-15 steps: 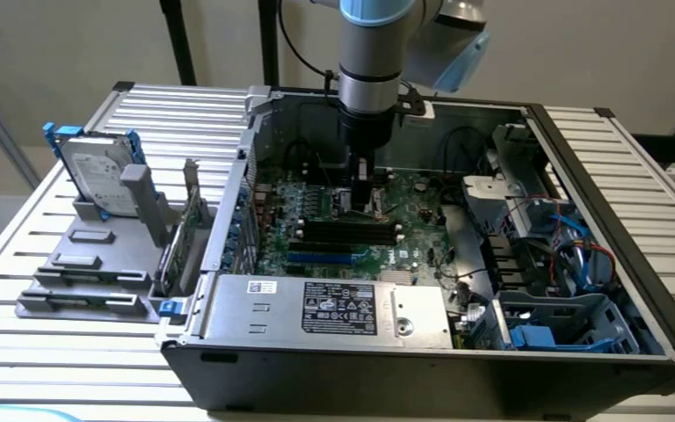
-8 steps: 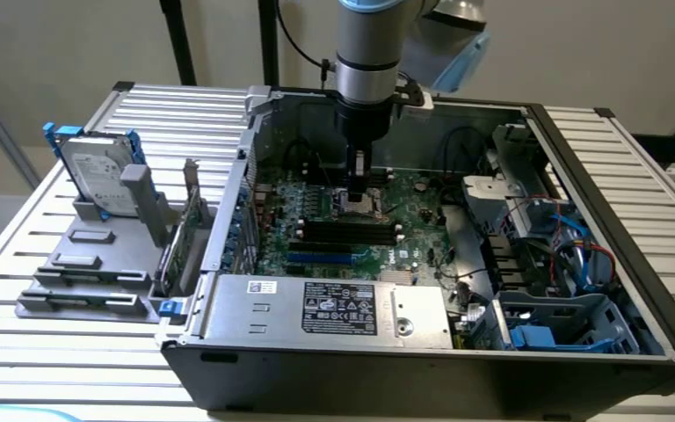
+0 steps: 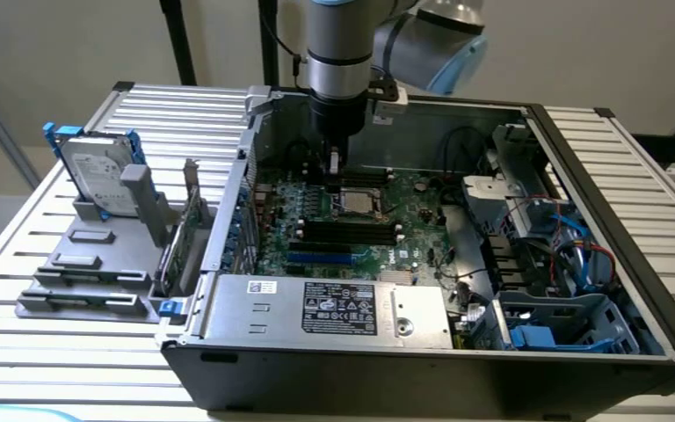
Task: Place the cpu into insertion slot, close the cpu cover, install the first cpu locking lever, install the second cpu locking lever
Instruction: 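Place the cpu into insertion slot, then close the cpu cover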
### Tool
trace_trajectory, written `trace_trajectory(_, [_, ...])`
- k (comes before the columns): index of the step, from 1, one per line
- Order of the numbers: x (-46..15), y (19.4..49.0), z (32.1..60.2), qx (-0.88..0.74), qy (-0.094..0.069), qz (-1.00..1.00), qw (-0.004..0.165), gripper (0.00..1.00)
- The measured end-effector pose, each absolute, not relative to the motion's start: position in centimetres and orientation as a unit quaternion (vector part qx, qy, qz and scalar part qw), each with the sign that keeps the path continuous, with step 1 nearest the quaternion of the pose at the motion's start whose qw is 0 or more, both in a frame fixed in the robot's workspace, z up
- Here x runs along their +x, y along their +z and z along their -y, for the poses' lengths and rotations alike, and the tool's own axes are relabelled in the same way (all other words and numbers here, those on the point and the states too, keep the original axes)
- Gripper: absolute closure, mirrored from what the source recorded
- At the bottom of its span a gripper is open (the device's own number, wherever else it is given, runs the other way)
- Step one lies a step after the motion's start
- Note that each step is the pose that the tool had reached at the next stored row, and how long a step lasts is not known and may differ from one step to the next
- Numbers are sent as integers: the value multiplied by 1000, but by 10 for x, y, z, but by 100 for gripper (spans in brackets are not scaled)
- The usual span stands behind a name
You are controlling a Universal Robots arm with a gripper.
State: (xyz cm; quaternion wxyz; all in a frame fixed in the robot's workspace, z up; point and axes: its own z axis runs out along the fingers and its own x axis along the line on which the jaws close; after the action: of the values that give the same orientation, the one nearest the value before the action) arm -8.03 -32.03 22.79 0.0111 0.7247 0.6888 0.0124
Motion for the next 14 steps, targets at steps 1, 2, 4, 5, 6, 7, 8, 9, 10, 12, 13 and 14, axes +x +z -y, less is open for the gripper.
trace_trajectory(1, [-81, 228, 321, 725, 12, -689, 11, 89])
trace_trajectory(2, [-81, 228, 321, 725, 13, -689, 11, 89])
trace_trajectory(4, [-81, 228, 321, 725, 13, -689, 11, 89])
trace_trajectory(5, [-81, 228, 321, 725, 13, -689, 11, 89])
trace_trajectory(6, [-81, 228, 321, 725, 13, -689, 11, 89])
trace_trajectory(7, [-81, 228, 321, 725, 13, -689, 11, 89])
trace_trajectory(8, [-81, 228, 321, 725, 13, -689, 11, 89])
trace_trajectory(9, [-81, 228, 321, 725, 13, -689, 11, 89])
trace_trajectory(10, [-81, 228, 321, 725, 13, -689, 11, 89])
trace_trajectory(12, [-81, 228, 321, 725, 13, -689, 11, 89])
trace_trajectory(13, [-81, 228, 321, 725, 13, -689, 11, 89])
trace_trajectory(14, [-81, 228, 321, 725, 13, -689, 11, 89])
